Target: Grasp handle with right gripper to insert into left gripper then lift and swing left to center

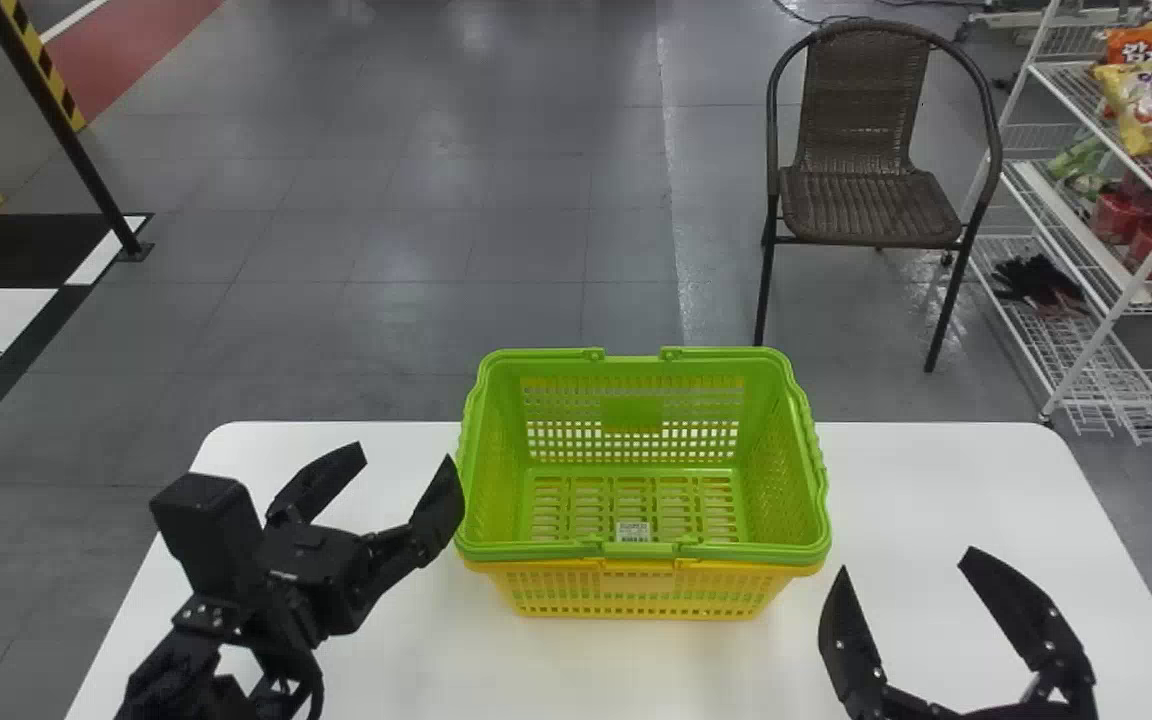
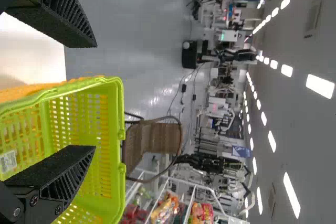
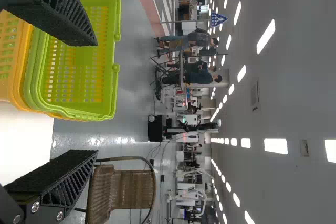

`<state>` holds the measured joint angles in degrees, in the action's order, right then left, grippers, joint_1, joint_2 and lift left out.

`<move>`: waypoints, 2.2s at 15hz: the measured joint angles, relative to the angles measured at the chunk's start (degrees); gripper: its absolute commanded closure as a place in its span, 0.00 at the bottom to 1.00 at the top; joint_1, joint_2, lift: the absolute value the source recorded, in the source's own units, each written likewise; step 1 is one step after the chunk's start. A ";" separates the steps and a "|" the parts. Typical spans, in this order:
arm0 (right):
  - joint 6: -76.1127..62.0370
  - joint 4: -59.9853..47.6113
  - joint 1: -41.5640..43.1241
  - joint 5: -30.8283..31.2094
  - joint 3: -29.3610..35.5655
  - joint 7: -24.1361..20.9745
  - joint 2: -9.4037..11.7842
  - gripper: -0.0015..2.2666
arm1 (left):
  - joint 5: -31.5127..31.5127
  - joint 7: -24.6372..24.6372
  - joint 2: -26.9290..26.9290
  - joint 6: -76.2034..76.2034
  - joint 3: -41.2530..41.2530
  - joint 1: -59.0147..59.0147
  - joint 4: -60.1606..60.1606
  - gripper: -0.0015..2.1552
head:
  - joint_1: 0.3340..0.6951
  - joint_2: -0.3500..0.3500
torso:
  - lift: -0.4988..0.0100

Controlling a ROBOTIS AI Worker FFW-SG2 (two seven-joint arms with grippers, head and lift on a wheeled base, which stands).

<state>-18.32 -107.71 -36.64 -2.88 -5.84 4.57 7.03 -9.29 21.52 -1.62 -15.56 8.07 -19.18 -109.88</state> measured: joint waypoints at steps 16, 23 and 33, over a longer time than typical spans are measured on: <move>0.00 0.02 -0.35 -0.02 0.97 0.07 0.09 0.03 | -2.41 15.37 -2.41 -30.09 3.80 31.69 29.40 0.06 | 1.00 0.52 | 0.98; 0.00 0.44 -0.10 -0.02 1.01 0.09 0.01 0.03 | -2.30 17.51 -3.22 -32.69 3.85 32.54 31.89 0.06 | 1.00 0.53 | 0.98; 0.00 1.14 0.16 -0.34 1.18 0.09 0.05 0.03 | -4.75 18.47 -2.95 -39.90 3.66 33.02 28.87 0.06 | 1.00 0.48 | 0.98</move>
<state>-18.32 -106.56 -36.48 -3.23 -4.66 4.66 7.09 -14.03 39.99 -4.57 -55.46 11.73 13.85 -81.02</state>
